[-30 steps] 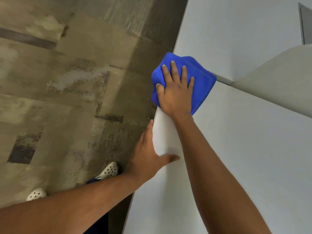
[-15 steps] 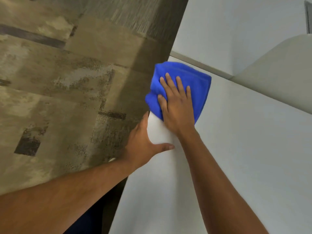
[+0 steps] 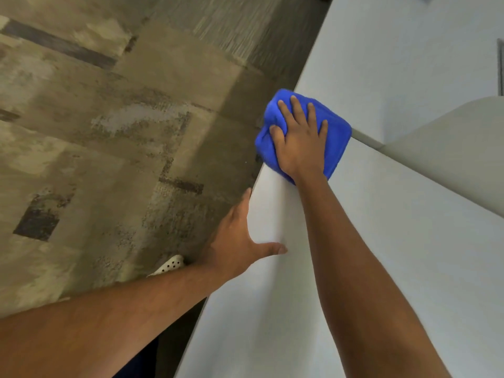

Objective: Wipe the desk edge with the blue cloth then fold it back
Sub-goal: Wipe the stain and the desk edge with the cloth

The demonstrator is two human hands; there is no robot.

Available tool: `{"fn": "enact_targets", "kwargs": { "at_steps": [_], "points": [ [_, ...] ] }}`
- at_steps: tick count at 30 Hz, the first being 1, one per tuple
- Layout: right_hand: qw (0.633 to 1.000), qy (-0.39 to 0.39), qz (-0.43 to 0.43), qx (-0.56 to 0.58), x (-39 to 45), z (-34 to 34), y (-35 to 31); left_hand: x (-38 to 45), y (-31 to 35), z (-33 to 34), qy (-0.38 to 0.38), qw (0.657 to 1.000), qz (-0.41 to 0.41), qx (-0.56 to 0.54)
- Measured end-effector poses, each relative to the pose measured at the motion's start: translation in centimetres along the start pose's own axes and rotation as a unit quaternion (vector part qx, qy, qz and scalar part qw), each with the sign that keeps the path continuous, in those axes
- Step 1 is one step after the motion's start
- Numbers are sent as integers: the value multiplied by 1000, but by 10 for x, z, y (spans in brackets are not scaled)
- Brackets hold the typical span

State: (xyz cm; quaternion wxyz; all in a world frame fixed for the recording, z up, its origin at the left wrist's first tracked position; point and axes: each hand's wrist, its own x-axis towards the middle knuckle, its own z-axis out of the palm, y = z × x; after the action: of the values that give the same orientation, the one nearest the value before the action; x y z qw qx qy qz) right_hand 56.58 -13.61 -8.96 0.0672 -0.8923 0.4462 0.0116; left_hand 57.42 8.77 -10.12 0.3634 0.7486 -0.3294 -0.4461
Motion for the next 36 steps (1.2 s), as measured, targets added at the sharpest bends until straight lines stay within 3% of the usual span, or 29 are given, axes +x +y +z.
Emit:
{"fn": "enact_targets", "kwargs": {
  "at_steps": [4, 6, 10, 13, 17, 21, 24, 29, 33, 36],
  "points": [
    [994, 7, -81, 75, -7, -2, 21, -1, -4, 0, 15, 1000, 1, -8],
    [991, 15, -74, 107, -13, -5, 51, -2, -7, 0, 17, 1000, 2, -10],
    [983, 68, 114, 127, -24, -12, 87, -1, -8, 0, 12, 1000, 0, -15],
    [976, 73, 188, 88, -33, -3, 52, -1, -6, -1, 13, 1000, -4, -7],
    [996, 41, 66, 35, -97, 15, 17, -3, 0, -4, 7, 1000, 16, -22],
    [997, -8, -23, 71, -155, 13, 49, -14, -10, -10, -13, 999, 13, -48],
    [998, -5, 6, 70, -133, 4, 70, -20, -17, -9, -25, 997, 1, -75],
    [988, 34, 143, 48, -40, 0, 43, -21, -18, -9, -42, 997, 6, -60],
    [988, 29, 146, 33, 5, 4, -2, -21, -12, -12, -56, 997, 4, -52],
    [992, 27, 124, 25, -12, 9, -19, -21, -15, -12, -51, 998, 4, -43]
  ]
}}
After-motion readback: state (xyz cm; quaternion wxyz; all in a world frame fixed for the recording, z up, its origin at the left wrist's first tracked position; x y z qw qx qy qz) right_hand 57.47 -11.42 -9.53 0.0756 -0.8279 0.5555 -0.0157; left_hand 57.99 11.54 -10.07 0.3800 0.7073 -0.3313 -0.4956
